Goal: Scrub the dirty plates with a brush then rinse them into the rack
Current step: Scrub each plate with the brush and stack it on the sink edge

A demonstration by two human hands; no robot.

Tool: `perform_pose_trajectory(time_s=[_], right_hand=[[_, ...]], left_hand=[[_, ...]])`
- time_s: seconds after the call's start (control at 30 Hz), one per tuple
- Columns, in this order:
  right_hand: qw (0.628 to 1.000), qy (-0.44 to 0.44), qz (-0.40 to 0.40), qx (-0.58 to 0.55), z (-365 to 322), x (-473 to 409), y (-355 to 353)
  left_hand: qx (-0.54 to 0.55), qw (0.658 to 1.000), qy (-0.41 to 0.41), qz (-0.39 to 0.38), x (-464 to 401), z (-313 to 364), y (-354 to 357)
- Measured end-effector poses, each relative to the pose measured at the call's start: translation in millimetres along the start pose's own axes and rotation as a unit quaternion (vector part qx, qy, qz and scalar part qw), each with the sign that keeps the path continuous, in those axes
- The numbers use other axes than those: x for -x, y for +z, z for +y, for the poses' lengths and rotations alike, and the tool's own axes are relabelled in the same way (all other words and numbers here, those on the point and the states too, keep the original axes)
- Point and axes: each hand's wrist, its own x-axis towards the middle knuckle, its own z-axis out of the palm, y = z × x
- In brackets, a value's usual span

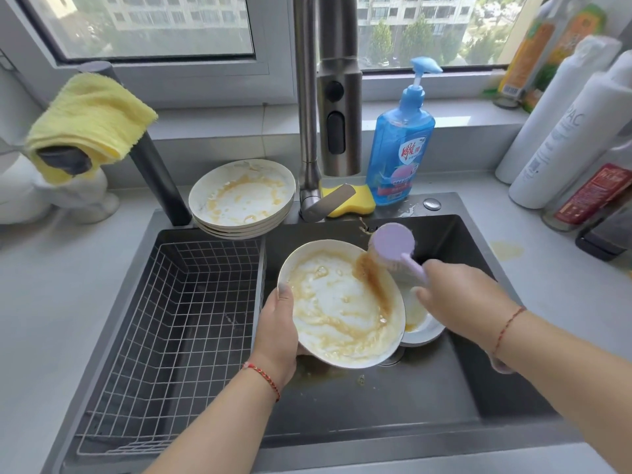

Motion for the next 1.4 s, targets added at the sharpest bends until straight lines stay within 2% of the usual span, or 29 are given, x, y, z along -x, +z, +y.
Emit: perform_pose_trajectory(time_s=[0.03,0.1,0.23,0.3,0.33,0.4,0.47,0.5,0.53,0.57,0.6,0.63,0.7,0.77,0.83,0.9,0.93,1.1,1.17,1.23,1.33,1.4], right_hand=[[0.995,0.039,-0.002,-0.097,5,-2,1],[0.945,0.114,-0.011,-0.307,14,-4,13],[0.766,0.193,-0.104,-0.604,10,9,53],[0.67,0.22,-0.124,-0.698,5,13,62],[0.639,0.235,-0.127,-0.722,2,14,64],[0.611,0.263,-0.117,-0.738,0,17,67],[0.604,0.292,-0.1,-0.735,-2,19,68],[0.603,0.302,-0.095,-0.732,-3,20,67],[0.608,0.309,-0.093,-0.726,-4,20,66],[0.619,0.312,-0.09,-0.715,-6,21,64],[0.632,0.315,-0.088,-0.702,-9,22,63],[0.646,0.317,-0.086,-0.689,-11,21,63],[0.666,0.326,-0.092,-0.664,-16,22,64],[0.669,0.337,-0.106,-0.654,-22,24,65],[0.659,0.342,-0.12,-0.659,-28,26,66],[0.642,0.343,-0.133,-0.673,-34,28,65],[0.637,0.34,-0.138,-0.678,-37,29,65],[0.642,0.3,-0.154,-0.689,-45,34,55],[0.646,0.284,-0.144,-0.694,-45,35,49],[0.648,0.264,-0.134,-0.702,-45,37,39],[0.66,0.237,-0.119,-0.703,-39,37,25],[0.672,0.22,-0.091,-0.701,-30,38,20]], left_hand=[[0.015,1.0,-0.014,0.0,1,1,-1],[0.041,0.998,-0.049,-0.007,2,2,-2],[0.075,0.989,-0.124,-0.039,3,3,-1],[0.068,0.985,-0.151,-0.053,4,3,1],[0.058,0.983,-0.164,-0.06,5,3,1],[0.034,0.979,-0.187,-0.071,7,4,0],[-0.04,0.984,-0.166,-0.043,9,4,0],[-0.142,0.983,-0.117,-0.026,9,4,-2],[-0.281,0.958,-0.049,0.002,9,3,-4],[-0.42,0.906,0.037,0.041,10,0,-8],[-0.501,0.856,0.112,0.065,13,-3,-10],[-0.528,0.83,0.164,0.065,21,-3,-9],[-0.54,0.814,0.214,-0.023,39,-3,-1],[-0.572,0.784,0.203,-0.13,53,-8,11],[-0.639,0.719,0.202,-0.185,58,-18,19],[-0.69,0.64,0.283,-0.184,54,-33,22],[-0.699,0.619,0.315,-0.17,53,-40,21],[-0.711,0.546,0.44,-0.053,44,-51,21],[-0.69,0.546,0.474,-0.022,42,-48,22],[-0.658,0.581,0.478,-0.029,37,-45,21],[-0.599,0.681,0.42,-0.021,34,-23,23],[-0.573,0.754,0.32,0.032,33,-2,23]])
